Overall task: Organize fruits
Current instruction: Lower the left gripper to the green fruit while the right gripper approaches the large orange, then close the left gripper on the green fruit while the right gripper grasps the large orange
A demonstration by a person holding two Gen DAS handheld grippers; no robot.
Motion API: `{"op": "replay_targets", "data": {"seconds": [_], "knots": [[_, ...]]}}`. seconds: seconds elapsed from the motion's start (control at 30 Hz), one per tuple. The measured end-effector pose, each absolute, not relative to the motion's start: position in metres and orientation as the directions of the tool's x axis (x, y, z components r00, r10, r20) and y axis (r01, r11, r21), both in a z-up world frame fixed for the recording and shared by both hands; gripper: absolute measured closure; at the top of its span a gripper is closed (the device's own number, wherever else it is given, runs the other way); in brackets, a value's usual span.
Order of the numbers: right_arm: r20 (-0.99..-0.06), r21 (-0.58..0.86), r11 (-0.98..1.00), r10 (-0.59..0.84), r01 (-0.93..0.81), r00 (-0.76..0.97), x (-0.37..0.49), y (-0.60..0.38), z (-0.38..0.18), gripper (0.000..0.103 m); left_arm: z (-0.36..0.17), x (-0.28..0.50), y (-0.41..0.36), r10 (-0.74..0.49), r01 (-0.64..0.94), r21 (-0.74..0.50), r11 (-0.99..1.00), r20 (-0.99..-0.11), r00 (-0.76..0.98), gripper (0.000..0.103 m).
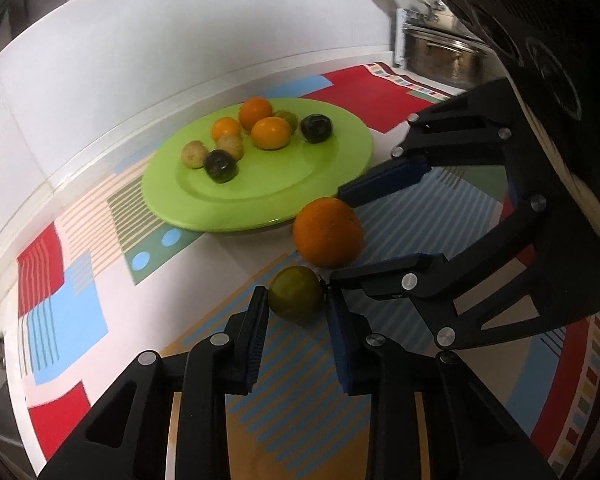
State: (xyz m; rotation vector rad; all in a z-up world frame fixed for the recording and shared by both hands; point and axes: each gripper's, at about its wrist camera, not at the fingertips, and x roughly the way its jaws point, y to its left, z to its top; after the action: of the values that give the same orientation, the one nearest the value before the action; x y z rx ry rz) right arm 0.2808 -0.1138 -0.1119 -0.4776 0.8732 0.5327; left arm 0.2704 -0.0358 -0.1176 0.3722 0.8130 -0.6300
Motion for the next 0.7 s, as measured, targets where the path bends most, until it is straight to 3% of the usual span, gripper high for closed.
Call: {"op": "replay_targets", "data": {"seconds": [0.23,0.3,0.7], "knots": [[-0.809,-0.161,0.777,0.249,-0.608,0.533,0.283,-0.107,-0.114,0.055,-0.112,0.273,-0.019,-0.342,0.555,0.026,0.831,-0.763,0.548,0.074],[-0.805,-0.159,0.787,0.246,-0.596,0.540,0.284,-0.108,-0.113,0.062,-0.111,0.274,-0.016,-0.337,0.528,0.009,0.849,-0.761,0.554,0.074],[-0.790,-0.052,0.857,0.278,-0.512,0.546,0.269,-0.122,-0.098,0.062,-0.090,0.257,-0.004,-0.325,0.434,-0.047,0.900,-0.737,0.593,0.073]]}}
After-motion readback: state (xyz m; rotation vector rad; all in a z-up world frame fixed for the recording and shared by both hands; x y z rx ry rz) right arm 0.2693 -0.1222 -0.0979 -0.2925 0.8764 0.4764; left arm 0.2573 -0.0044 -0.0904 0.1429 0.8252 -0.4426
